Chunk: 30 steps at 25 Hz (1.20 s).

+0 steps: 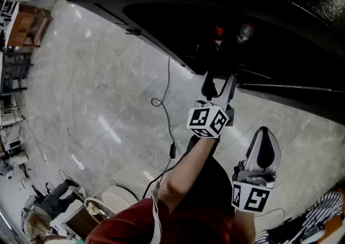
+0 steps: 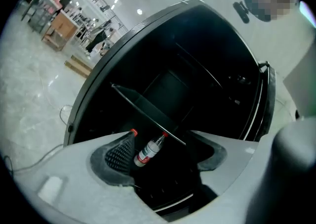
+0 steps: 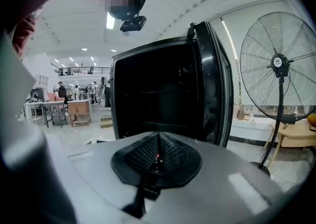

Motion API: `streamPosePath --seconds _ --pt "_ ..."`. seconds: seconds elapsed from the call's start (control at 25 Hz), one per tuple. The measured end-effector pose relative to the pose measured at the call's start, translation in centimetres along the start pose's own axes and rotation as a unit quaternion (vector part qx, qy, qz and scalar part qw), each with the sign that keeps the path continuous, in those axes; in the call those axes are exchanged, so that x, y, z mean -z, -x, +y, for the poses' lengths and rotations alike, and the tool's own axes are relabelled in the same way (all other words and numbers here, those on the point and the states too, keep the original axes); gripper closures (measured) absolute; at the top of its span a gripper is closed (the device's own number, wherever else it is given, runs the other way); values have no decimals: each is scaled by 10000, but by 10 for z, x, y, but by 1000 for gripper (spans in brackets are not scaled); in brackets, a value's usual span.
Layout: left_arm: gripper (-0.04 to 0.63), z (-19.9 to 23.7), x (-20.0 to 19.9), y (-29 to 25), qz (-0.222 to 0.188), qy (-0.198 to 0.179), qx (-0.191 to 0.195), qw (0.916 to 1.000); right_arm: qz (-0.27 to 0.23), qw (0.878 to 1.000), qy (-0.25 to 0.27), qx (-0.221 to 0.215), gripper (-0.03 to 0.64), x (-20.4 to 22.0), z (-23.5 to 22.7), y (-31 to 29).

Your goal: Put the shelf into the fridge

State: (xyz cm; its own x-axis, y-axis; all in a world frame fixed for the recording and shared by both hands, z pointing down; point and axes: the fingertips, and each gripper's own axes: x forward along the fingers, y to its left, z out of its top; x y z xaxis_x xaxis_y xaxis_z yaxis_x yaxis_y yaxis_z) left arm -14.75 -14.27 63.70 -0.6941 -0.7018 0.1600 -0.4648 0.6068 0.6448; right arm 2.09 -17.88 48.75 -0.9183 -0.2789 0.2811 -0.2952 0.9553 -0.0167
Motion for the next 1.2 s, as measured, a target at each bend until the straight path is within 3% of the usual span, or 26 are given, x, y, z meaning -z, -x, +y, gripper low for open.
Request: streamPosePath --seconds 0.12,0.24,0.44,1.2 --pt "265 -4 -7 3 -130 -993 -200 9948 9 10000 -14 12 617 4 -2 -1" --pt "265 -8 -12 3 -268 -1836 -381 9819 11 10000 -20 12 617 4 -3 -2" --pt "264 -17 -17 -1 -296 -2518 -426 9664 14 10000 -30 14 617 0 -2 -1" --pt "258 -12 -14 -27 -239 -2887 -343 9565 -1 9999 -86 65 617 1 -8 -6"
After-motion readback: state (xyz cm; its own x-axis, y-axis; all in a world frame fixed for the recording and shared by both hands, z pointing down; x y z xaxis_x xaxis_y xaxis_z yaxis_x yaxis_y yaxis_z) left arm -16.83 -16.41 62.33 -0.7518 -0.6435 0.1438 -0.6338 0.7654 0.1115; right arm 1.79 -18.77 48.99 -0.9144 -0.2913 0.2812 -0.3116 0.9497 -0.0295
